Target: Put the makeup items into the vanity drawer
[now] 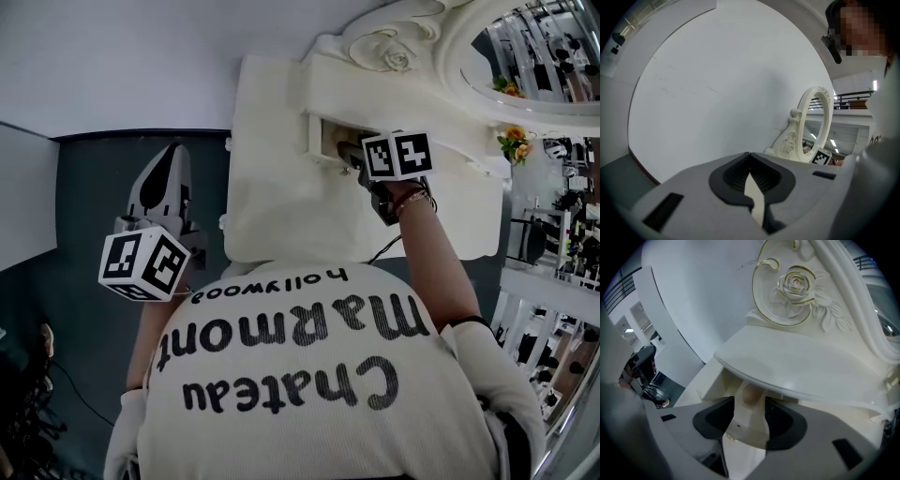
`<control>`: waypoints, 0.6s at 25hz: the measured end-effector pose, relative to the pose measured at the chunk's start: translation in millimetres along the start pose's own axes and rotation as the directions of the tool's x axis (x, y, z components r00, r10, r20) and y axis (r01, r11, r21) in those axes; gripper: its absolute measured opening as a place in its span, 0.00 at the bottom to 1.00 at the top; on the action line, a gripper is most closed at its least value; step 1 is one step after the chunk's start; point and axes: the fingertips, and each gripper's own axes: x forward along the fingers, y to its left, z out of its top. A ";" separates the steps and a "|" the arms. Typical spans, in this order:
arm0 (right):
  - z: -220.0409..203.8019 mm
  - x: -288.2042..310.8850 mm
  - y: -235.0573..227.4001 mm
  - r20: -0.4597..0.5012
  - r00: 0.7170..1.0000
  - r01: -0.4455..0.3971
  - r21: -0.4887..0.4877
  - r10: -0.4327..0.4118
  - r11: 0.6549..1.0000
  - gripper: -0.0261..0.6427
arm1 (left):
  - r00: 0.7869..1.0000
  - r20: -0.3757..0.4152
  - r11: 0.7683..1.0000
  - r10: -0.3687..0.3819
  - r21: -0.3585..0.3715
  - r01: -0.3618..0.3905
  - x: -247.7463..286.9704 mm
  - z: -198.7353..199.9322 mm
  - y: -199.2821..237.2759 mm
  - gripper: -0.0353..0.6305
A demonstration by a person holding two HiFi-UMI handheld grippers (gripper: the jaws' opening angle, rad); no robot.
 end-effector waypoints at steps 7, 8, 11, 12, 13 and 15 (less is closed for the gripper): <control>-0.1 -0.6 -0.4 0.008 1.000 0.006 -0.001 -0.006 1.000 0.37 | 1.000 0.007 1.000 0.012 0.003 -0.012 -7.2 -0.2 -0.3 0.07; 0.0 -0.7 -0.2 0.011 1.000 0.006 -0.001 -0.006 1.000 0.37 | 1.000 0.008 1.000 0.014 0.003 -0.014 -8.1 -0.3 -0.6 0.07; 0.2 -0.6 -0.5 0.021 1.000 0.006 0.002 -0.006 1.000 0.37 | 1.000 0.010 1.000 0.012 0.003 -0.012 -10.0 -1.4 -3.0 0.07; 0.3 -0.6 -1.1 0.025 1.000 0.006 0.008 -0.007 1.000 0.37 | 1.000 0.008 1.000 0.010 0.003 -0.010 -10.5 -2.3 -4.0 0.07; 0.8 -0.9 -2.0 0.030 1.000 0.007 0.015 -0.007 1.000 0.37 | 1.000 0.005 1.000 0.009 0.004 -0.009 -11.0 -3.3 -5.0 0.07; 3.0 -1.7 -3.5 0.044 0.999 0.006 0.030 -0.007 1.000 0.37 | 1.000 0.000 1.000 0.010 0.010 -0.010 -12.5 -4.6 -6.4 0.07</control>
